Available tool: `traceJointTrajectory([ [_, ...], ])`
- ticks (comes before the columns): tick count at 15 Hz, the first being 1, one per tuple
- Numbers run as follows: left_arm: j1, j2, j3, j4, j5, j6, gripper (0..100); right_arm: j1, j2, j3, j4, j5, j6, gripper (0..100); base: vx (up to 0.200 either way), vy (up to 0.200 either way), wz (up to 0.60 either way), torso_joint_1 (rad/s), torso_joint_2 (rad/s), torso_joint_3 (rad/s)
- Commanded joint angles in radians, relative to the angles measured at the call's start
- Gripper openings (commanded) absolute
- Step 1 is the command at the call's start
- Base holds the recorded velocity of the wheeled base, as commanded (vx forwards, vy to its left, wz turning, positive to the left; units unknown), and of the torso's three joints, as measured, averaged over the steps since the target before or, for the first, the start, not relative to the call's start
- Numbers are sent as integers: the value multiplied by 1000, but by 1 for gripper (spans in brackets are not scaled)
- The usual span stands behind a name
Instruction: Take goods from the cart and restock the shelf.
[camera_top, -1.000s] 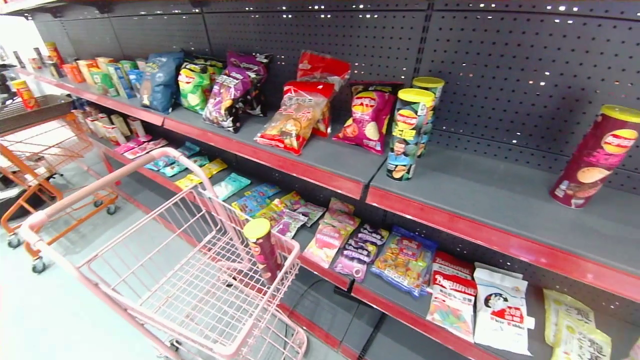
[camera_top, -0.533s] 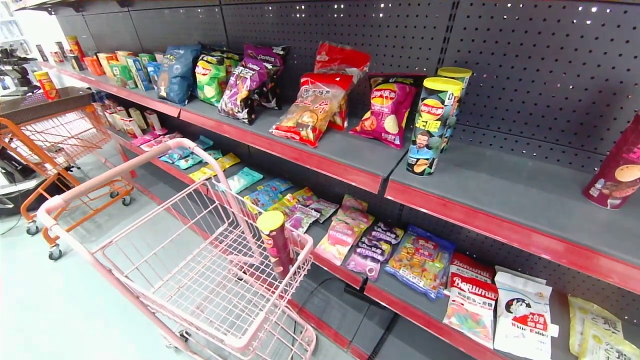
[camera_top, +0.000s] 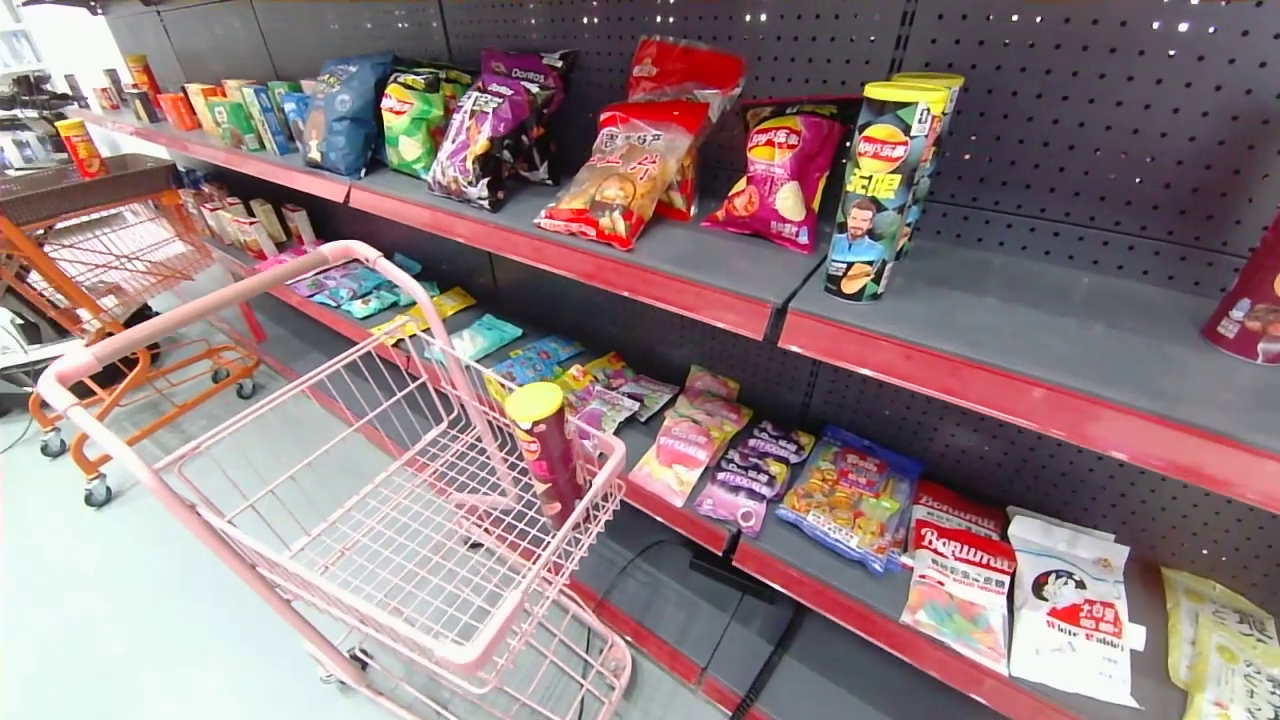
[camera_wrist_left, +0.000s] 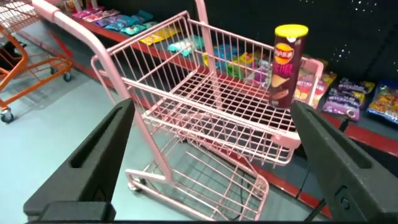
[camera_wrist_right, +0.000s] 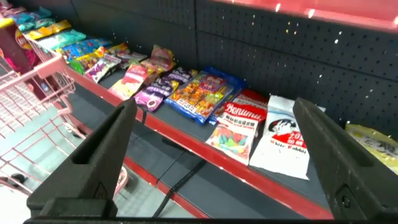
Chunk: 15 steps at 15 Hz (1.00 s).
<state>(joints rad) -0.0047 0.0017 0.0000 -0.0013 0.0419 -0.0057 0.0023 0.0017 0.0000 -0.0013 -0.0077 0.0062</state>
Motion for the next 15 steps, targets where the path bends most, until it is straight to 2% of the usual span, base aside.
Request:
traceJointTrajectory([
  [1,0,0,0,0,1,0,100,1,0,0,0,0,0,100,0,0,0,-203,559,354],
  [6,0,6,0,0,0,4,100,1,0,0,0,0,0,100,0,0,0,-156,479,323],
  [7,0,6,0,0,-8,4,100,1,0,0,0,0,0,100,0,0,0,-61,183,129],
  [9,0,4,0,0,-60,4,100,1,0,0,0,0,0,100,0,0,0,-15,88,63],
  [11,0,9,-29,-8,-70,-8,100,-1,0,0,0,0,1,100,0,0,0,0,0,0],
  [12,-8,155,-233,0,-50,-20,100,-1,0,-2,0,0,3,100,0,0,0,0,0,0],
  [13,-8,356,-436,-2,-20,-102,100,1,0,0,0,0,1,100,0,0,0,0,0,0],
  [14,-8,520,-601,-6,-5,-166,100,-1,0,0,0,0,1,100,0,0,0,0,0,0],
  [15,-8,659,-666,-9,-7,-166,100,-1,0,-2,0,0,1,100,0,0,0,0,0,0],
])
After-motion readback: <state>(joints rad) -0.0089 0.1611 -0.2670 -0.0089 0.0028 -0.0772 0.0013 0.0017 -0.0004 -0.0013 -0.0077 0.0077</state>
